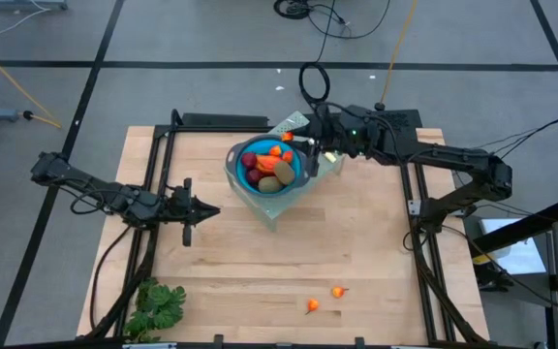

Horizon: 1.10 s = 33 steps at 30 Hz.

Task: Pick & Place Fruit
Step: Put the peach into the collapsible colander on the shelf

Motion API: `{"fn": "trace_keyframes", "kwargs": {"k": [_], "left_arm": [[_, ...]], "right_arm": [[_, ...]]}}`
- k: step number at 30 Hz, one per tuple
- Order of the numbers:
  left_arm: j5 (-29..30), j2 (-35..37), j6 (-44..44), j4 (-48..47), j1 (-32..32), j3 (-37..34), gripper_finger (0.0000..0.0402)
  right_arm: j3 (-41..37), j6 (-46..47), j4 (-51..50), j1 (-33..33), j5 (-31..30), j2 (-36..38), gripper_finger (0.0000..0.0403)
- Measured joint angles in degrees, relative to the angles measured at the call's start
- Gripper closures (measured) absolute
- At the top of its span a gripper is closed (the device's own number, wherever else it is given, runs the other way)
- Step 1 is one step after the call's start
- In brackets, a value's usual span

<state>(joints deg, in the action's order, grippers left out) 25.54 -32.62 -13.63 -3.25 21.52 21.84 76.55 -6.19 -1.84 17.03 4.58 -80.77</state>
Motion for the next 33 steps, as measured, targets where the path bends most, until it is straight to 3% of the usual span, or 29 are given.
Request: {"fn": "trace_keyframes", "kwargs": {"k": [20, 33], "left_arm": [[0.07, 0.02, -0.04, 0.06, 0.0, -0.01, 0.0382], [0.09, 0.01, -0.09, 0.04, 0.0, 0.01, 0.0382]], "right_arm": [[-0.06, 2.12, -3.97, 0.43, 0.85, -2.87, 0.03], [14.0, 1.7, -17.4, 2.43, 5.89, -13.74, 0.03]]}}
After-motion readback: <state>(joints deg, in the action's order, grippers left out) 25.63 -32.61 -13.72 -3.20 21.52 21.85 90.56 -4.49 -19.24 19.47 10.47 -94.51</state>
